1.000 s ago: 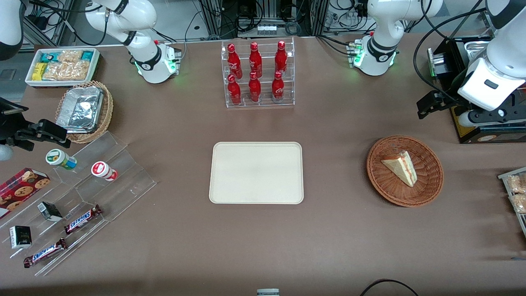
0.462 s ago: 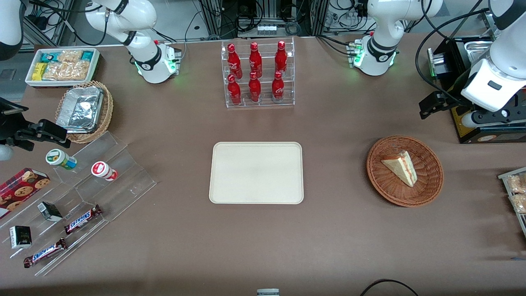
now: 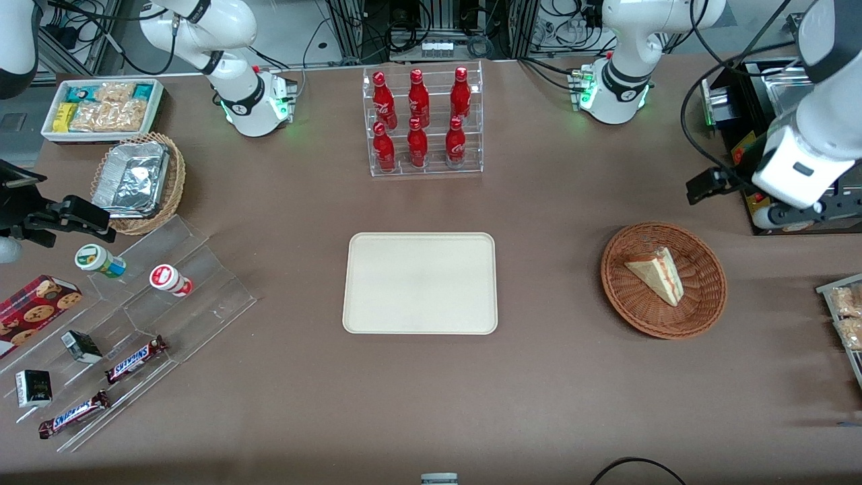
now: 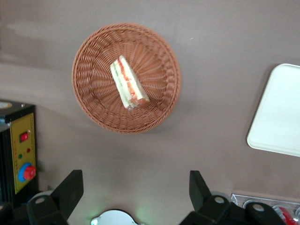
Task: Place sandwich from basket to tray
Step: 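Lower the open left gripper onto the sandwich in the basket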
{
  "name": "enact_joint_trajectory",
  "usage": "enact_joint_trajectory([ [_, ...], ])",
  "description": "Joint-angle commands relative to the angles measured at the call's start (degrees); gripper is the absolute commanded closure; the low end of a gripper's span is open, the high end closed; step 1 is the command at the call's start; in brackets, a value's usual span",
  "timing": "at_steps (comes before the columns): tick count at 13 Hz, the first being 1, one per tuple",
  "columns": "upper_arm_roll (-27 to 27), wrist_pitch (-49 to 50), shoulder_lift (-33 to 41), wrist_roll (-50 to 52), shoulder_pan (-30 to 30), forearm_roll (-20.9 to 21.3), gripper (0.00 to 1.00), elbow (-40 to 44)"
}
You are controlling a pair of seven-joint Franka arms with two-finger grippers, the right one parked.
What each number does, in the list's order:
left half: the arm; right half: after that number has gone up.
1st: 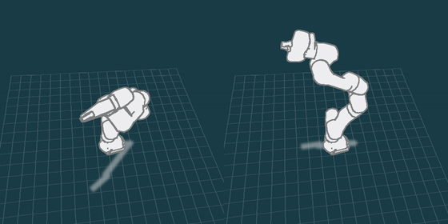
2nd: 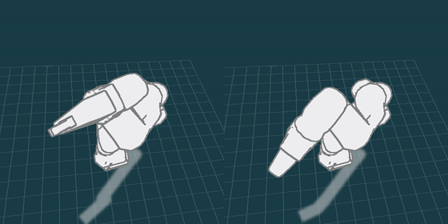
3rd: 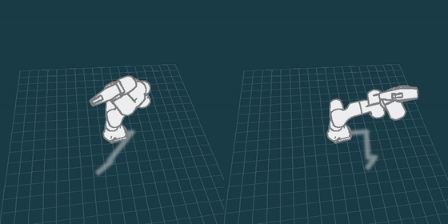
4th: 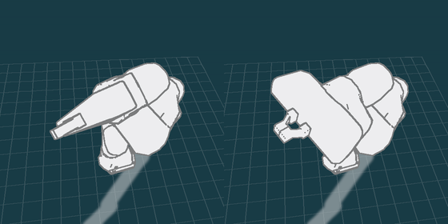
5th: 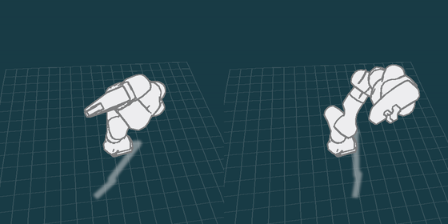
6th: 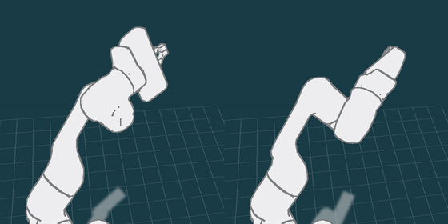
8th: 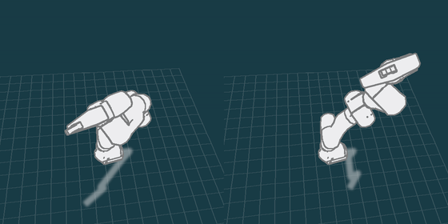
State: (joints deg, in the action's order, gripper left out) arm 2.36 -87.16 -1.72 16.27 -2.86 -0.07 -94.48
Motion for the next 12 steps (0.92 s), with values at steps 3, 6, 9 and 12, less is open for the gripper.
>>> enact_joint_trajectory([
  [3,-0.8,-10.8,-1.5,5.4,1.4,0.4,0.0,-9.7],
  [6,-1.2,-23.0,-2.1,11.8,1.5,0.6,0.0,-19.7],
  [9,-2.8,-33.0,-2.6,12.6,1.5,0.5,0.01,-27.9],
  [12,-3.8,-38.2,-7.0,19.0,1.4,0.2,0.0,-29.1],
])
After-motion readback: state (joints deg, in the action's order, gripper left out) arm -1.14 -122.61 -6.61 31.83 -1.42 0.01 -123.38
